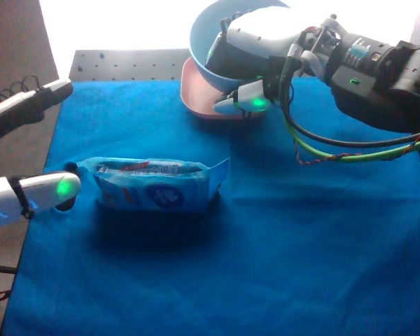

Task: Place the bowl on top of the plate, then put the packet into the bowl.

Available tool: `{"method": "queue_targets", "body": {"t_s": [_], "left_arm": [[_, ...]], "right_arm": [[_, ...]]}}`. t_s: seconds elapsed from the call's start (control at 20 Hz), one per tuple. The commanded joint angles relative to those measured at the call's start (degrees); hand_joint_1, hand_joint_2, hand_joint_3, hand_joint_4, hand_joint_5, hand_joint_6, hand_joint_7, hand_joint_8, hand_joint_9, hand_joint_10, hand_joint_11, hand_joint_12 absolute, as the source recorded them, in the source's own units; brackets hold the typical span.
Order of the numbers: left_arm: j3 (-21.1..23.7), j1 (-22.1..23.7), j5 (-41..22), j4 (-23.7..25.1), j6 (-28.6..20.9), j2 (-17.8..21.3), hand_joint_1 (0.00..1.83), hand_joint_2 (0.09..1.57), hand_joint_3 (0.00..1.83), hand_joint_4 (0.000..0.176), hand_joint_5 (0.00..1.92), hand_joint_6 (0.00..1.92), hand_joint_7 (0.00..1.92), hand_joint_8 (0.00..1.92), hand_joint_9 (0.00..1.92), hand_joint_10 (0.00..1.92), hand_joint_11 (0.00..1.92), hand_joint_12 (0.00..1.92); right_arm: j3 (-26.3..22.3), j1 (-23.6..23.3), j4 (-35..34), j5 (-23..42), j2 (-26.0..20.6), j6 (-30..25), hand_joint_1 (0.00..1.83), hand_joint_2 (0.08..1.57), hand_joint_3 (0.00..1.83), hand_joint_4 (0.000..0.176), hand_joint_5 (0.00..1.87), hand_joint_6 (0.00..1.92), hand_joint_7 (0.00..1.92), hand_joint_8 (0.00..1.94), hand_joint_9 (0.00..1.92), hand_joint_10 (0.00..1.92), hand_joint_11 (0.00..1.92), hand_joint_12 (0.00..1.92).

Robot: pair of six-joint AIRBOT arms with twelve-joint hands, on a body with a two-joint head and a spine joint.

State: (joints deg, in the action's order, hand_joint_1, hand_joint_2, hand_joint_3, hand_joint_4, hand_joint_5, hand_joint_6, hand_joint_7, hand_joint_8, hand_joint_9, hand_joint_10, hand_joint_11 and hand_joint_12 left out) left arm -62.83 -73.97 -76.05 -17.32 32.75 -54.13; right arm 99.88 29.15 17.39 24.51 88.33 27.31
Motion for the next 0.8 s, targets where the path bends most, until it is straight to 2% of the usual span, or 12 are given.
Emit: {"method": "queue_targets", "body": {"t_s": [0.0,0.15,0.2,0.3,0.35,0.4,0.45,0.5,0.55,0.65,0.7,0.75], "left_arm": [[-0.15,0.53,-7.31,-0.43,-0.52,-0.12,0.58,1.04,0.00,0.084,0.16,0.00,0.15,0.00,0.13,0.00,0.00,0.62],[-0.17,0.53,-7.23,-0.43,-0.52,-0.26,0.58,1.04,0.00,0.091,0.16,0.00,0.18,0.01,0.14,0.00,0.00,0.62],[-0.19,0.53,-7.25,-0.45,-0.54,-0.29,0.60,1.03,0.00,0.092,0.17,0.00,0.17,0.00,0.12,0.00,0.00,0.58],[-0.20,0.53,-7.29,-0.45,-0.54,-0.31,0.58,1.03,0.00,0.086,0.18,0.00,0.18,0.00,0.13,0.00,0.00,0.64],[-0.20,0.53,-7.30,-0.45,-0.54,-0.31,0.58,1.03,0.00,0.086,0.18,0.00,0.18,0.00,0.13,0.00,0.00,0.64],[-0.20,0.53,-7.33,-0.45,-0.55,-0.34,0.56,1.04,0.00,0.085,0.17,0.00,0.18,0.00,0.15,0.01,0.00,0.63],[-0.20,0.53,-7.39,-0.45,-0.57,-0.37,0.56,1.04,0.00,0.085,0.17,0.00,0.18,0.00,0.15,0.01,0.00,0.63],[-0.18,0.53,-7.45,-0.46,-0.59,-0.38,0.57,1.04,0.00,0.091,0.16,0.00,0.16,0.00,0.13,0.00,0.00,0.59],[-0.16,0.53,-7.47,-0.46,-0.60,-0.38,0.57,1.03,0.00,0.096,0.16,0.00,0.16,0.00,0.13,0.00,0.00,0.61],[-0.08,0.53,-7.49,-0.47,-0.64,-0.39,0.58,1.02,0.00,0.097,0.19,0.00,0.17,0.00,0.14,0.00,0.00,0.69],[-0.05,0.53,-7.47,-0.47,-0.65,-0.40,0.57,1.03,0.00,0.089,0.18,0.00,0.17,0.00,0.15,0.00,0.00,0.66],[-0.03,0.53,-7.48,-0.49,-0.69,-0.44,0.57,1.03,0.00,0.089,0.18,0.00,0.17,0.00,0.15,0.00,0.00,0.66]], "right_arm": [[0.14,-0.88,-1.27,6.36,-0.16,0.00,1.54,1.38,0.15,0.000,1.16,1.92,1.29,1.94,1.39,1.92,1.50,1.92],[-0.41,-0.88,-1.27,6.38,-0.16,-0.02,1.52,1.31,0.39,0.000,1.06,1.77,1.18,1.84,1.25,1.88,1.22,1.92],[-1.06,-0.88,-1.26,6.38,-0.16,-0.04,1.47,1.33,0.32,0.000,1.05,1.20,1.15,1.41,1.18,1.63,1.07,1.83],[-1.61,-0.88,-1.26,6.40,-0.16,-0.06,1.36,1.40,0.07,0.000,1.05,0.60,1.10,1.06,1.11,1.40,1.03,1.70],[-1.81,-0.88,-1.25,6.43,-0.17,-0.06,1.36,1.40,0.07,0.000,1.05,0.60,1.10,1.06,1.11,1.40,1.03,1.70],[-1.88,-0.88,-1.25,6.46,-0.17,-0.06,1.22,1.26,0.00,0.000,0.66,1.21,0.87,1.40,0.99,0.92,0.87,1.36],[-1.90,-0.88,-1.25,6.47,-0.17,-0.07,1.22,1.26,0.00,0.000,0.66,1.21,0.87,1.40,0.99,0.92,0.87,1.36],[-1.96,-0.88,-1.25,6.47,-0.17,-0.07,1.29,1.29,0.00,0.000,0.71,0.18,0.66,1.51,0.93,0.74,0.83,1.22],[-2.06,-0.85,-1.24,6.47,-0.25,-0.08,1.43,1.23,0.02,0.000,0.70,0.07,0.70,1.47,0.75,1.29,0.83,1.20],[-2.34,-0.31,-1.24,6.46,-0.66,-0.12,1.45,1.26,0.00,0.000,0.65,0.01,0.63,1.56,0.62,1.53,0.73,1.21],[-2.39,-0.09,-1.24,6.46,-0.78,-0.16,1.30,1.32,0.00,0.000,0.63,0.00,0.57,1.62,0.65,0.95,0.65,1.14],[-2.43,0.25,-1.24,6.45,-0.94,-0.26,1.30,1.32,0.00,0.000,0.63,0.00,0.57,1.62,0.65,0.95,0.65,1.14]]}}
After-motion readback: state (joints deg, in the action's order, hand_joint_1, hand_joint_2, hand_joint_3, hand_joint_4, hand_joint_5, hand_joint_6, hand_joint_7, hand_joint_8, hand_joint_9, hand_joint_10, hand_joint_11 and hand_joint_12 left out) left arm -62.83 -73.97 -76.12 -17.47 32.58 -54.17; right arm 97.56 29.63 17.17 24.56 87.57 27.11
